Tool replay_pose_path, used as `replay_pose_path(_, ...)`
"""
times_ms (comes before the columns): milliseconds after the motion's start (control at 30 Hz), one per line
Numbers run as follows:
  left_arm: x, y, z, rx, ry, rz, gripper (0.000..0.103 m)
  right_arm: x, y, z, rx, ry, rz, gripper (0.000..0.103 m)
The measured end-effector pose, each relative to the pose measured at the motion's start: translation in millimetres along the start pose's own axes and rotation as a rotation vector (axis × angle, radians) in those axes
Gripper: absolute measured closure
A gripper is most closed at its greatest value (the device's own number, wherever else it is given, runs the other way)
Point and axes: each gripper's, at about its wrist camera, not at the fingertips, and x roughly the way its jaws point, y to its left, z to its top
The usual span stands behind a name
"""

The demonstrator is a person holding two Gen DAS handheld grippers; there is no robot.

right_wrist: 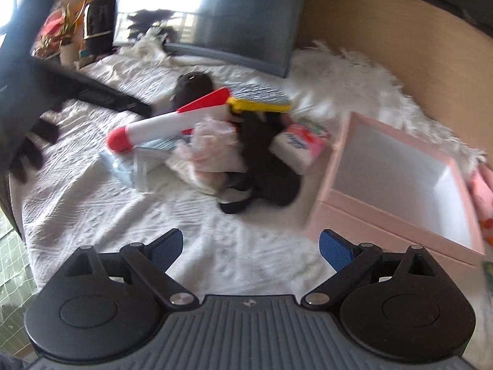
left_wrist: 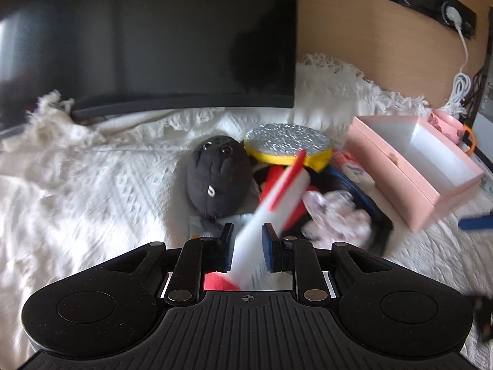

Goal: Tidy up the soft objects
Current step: 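Grasp the white rocket toy with the left tool while the right tool grasps the clear plastic piece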

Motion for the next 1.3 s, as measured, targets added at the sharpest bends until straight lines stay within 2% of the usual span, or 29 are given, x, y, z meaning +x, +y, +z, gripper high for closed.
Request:
replay_pose_path(67,18,5,2,0.024,0.029,-0.022,0.08,2,11,1,-0.016,0.014,0.01,0.007)
replay_pose_path(167,28,12,7,0.051,0.005,-0.076,0.08,-4,19,-1,-0.042,0.023,0.019,0.007)
replay_pose_path(367,35,22,24,0.05,0.117,-0.217,0.081,-6,19,-1,0.002,0.06,0.076,0.007)
replay_pose_path(500,31,14,21,0.102,0.144,-0.227,0.077,-1,24,-1,-0.005,0.06,0.091,0.007)
replay_pose_path(567,36,8,21,0.137,0.148,-0.184,0.074,3,25,-1,0.002,0.061,0.108,0.007)
replay_pose_path(600,42,6,21,0.134,0.158,-0.166,0.067,5,26,-2,-0.001,0.062,0.11,0.008)
replay_pose_path(733,59,6,23,0.074,0.212,-0.168,0.064,11,34,1,-0.025,0.048,0.118,0.023)
replay_pose_path(800,58,9,23,0.053,0.207,-0.173,0.064,12,38,5,-0.029,0.025,0.147,0.035)
replay_pose_path(867,56,13,20,0.036,0.195,-0.181,0.065,17,46,11,-0.047,0.005,0.179,0.052)
replay_pose_path(900,54,15,19,0.027,0.187,-0.181,0.066,21,51,15,-0.062,-0.006,0.197,0.054)
replay_pose_path(967,40,23,18,-0.018,0.155,-0.159,0.069,31,63,26,-0.089,-0.031,0.213,0.056)
replay_pose_path(1033,14,34,16,-0.084,0.091,-0.16,0.07,43,74,37,-0.114,-0.055,0.23,0.056)
replay_pose_path(1133,-24,46,8,-0.176,0.03,-0.153,0.07,66,86,53,-0.134,-0.048,0.265,0.058)
replay_pose_path(1200,-43,46,0,-0.2,0.015,-0.138,0.07,79,90,59,-0.148,-0.01,0.278,0.064)
replay_pose_path(1233,-50,46,-4,-0.208,0.009,-0.133,0.07,84,91,61,-0.152,0.013,0.286,0.072)
replay_pose_path(1267,-56,45,-9,-0.219,0.003,-0.127,0.07,87,90,62,-0.154,0.036,0.296,0.087)
replay_pose_path(1300,-61,45,-14,-0.233,-0.002,-0.12,0.07,87,89,62,-0.156,0.051,0.3,0.09)
